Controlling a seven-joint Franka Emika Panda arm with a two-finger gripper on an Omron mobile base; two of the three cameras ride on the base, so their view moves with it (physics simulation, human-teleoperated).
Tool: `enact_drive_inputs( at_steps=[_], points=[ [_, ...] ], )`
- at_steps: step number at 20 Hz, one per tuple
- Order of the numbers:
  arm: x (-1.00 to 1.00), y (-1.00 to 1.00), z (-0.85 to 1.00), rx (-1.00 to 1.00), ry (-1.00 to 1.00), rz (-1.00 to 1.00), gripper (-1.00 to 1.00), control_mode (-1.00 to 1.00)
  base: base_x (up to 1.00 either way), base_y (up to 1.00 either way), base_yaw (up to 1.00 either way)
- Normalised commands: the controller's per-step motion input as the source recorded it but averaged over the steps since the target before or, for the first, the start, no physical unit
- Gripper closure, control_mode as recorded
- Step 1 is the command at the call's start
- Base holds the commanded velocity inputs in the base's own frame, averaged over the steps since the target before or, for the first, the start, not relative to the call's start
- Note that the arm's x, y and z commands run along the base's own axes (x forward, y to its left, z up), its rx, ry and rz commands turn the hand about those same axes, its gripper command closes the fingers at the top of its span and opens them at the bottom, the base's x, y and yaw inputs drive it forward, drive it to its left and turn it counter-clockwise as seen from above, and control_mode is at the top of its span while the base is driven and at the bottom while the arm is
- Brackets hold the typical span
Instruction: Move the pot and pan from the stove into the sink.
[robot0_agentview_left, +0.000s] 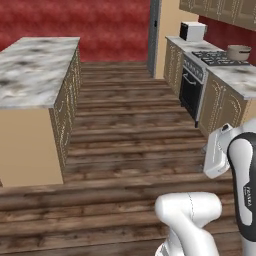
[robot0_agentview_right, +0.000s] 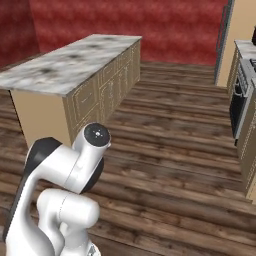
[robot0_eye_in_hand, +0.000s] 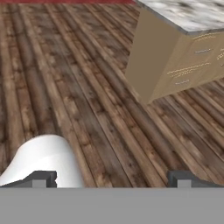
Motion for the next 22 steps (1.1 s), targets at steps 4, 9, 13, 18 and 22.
enact_drive_inputs(
  at_steps=[4, 9, 13, 18, 22],
  points=[
    [0.0, 0.0, 0.0, 0.0, 0.0, 0.0, -1.0, 1.0, 0.29, 0.0, 0.0],
    [0.0, 0.0, 0.0, 0.0, 0.0, 0.0, -1.0, 1.0, 0.61, 0.0, -0.05],
    [0.0, 0.0, 0.0, 0.0, 0.0, 0.0, -1.0, 1.0, 0.71, -0.04, -0.08],
    [0.0, 0.0, 0.0, 0.0, 0.0, 0.0, -1.0, 1.0, 0.76, -0.02, -0.1],
    [0.0, 0.0, 0.0, 0.0, 0.0, 0.0, -1.0, 1.0, 0.83, 0.0, -0.1]
  ],
)
